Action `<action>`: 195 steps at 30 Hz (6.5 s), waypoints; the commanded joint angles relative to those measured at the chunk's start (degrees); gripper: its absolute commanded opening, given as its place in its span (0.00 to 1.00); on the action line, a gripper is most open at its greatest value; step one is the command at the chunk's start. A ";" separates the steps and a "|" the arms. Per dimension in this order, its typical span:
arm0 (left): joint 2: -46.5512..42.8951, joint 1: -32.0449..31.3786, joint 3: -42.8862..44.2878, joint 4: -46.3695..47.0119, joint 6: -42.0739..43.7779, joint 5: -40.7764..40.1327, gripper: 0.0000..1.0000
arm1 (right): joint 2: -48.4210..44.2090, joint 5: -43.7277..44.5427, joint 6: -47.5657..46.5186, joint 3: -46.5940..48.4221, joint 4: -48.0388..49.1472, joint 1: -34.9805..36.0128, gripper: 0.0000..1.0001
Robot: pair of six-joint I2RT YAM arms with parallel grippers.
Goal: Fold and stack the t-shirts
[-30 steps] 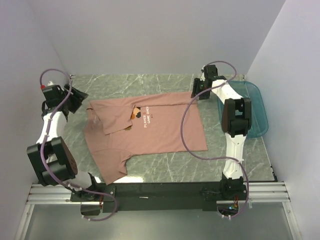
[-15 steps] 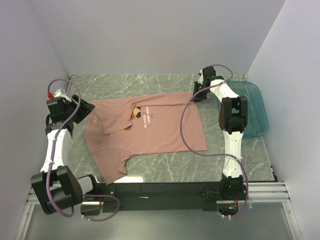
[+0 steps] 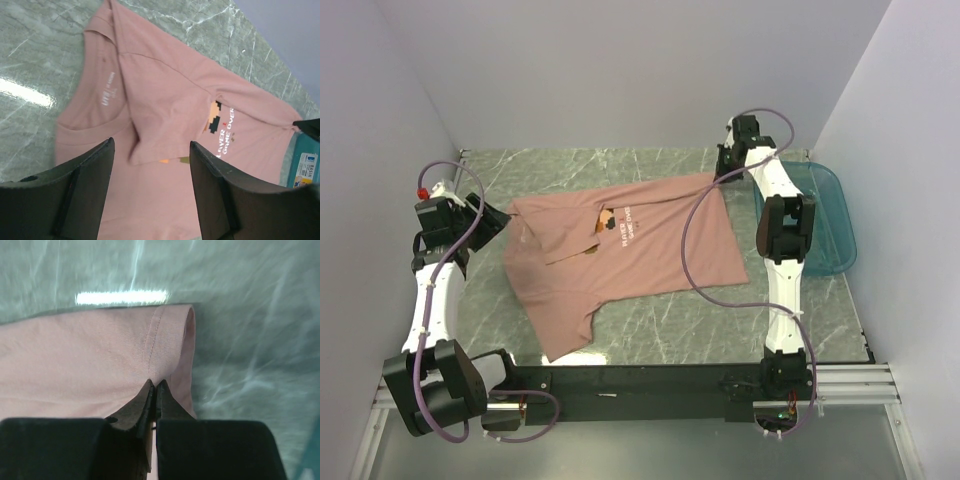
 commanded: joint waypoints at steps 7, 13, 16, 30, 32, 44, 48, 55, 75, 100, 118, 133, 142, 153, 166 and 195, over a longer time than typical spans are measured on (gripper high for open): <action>1.75 -0.22 -0.69 2.83 1.64 4.44 0.67 | 3.85 13.76 -6.02 10.82 3.82 -0.63 0.12; 5.01 -2.24 -0.86 4.15 1.99 11.03 0.66 | -2.90 10.08 -13.75 3.81 6.28 -0.02 0.53; 5.27 -5.57 -0.77 3.98 3.31 11.38 0.66 | -8.26 8.51 -16.92 -0.42 6.90 1.13 0.56; 13.26 -15.95 1.60 0.90 -3.19 -0.30 0.46 | -39.29 -27.01 -35.31 -40.83 10.58 18.16 0.57; 13.71 -16.04 1.77 0.55 -3.19 -0.48 0.46 | -37.30 -27.36 -27.94 -40.43 12.43 23.96 0.56; 21.17 -16.48 3.35 2.30 -3.10 1.81 0.46 | -12.67 -31.31 -5.24 -15.81 10.93 28.64 0.52; 24.52 -17.18 5.20 2.92 -3.98 1.98 0.46 | -13.90 -32.28 -5.15 -18.97 12.61 28.64 0.52; 30.76 -19.99 8.89 3.54 -4.86 0.58 0.45 | -15.21 -34.39 -4.88 -19.77 12.44 28.11 0.52; 31.12 -24.66 10.39 -1.91 -2.84 -7.51 0.28 | -19.70 -38.88 -3.48 -25.48 15.16 23.81 0.52; 29.44 -23.34 8.37 -5.86 -6.36 -5.13 0.22 | -21.46 -40.11 -3.74 -27.33 16.13 21.87 0.52; 17.41 -22.99 4.33 -6.75 -3.02 -10.50 0.48 | -5.12 -24.29 0.30 -10.02 9.19 28.28 0.48; 13.62 -22.99 1.69 -6.66 -2.05 -11.38 0.48 | 0.69 -20.42 3.11 -5.44 9.27 29.60 0.47; 13.89 -22.99 1.51 -6.40 -2.05 -11.20 0.48 | 2.09 -21.56 3.29 -5.27 8.92 30.48 0.47; 13.80 -22.99 1.42 -6.13 -2.05 -10.94 0.48 | 2.01 -21.21 3.29 -5.80 9.01 30.57 0.40; 14.50 -23.07 1.33 -5.96 -1.78 -10.85 0.48 | -2.65 -22.26 2.50 -8.25 9.27 29.78 0.13; 28.03 -23.25 7.40 -2.62 0.33 -0.13 0.41 | -5.73 -24.90 3.12 -9.22 9.36 27.50 0.13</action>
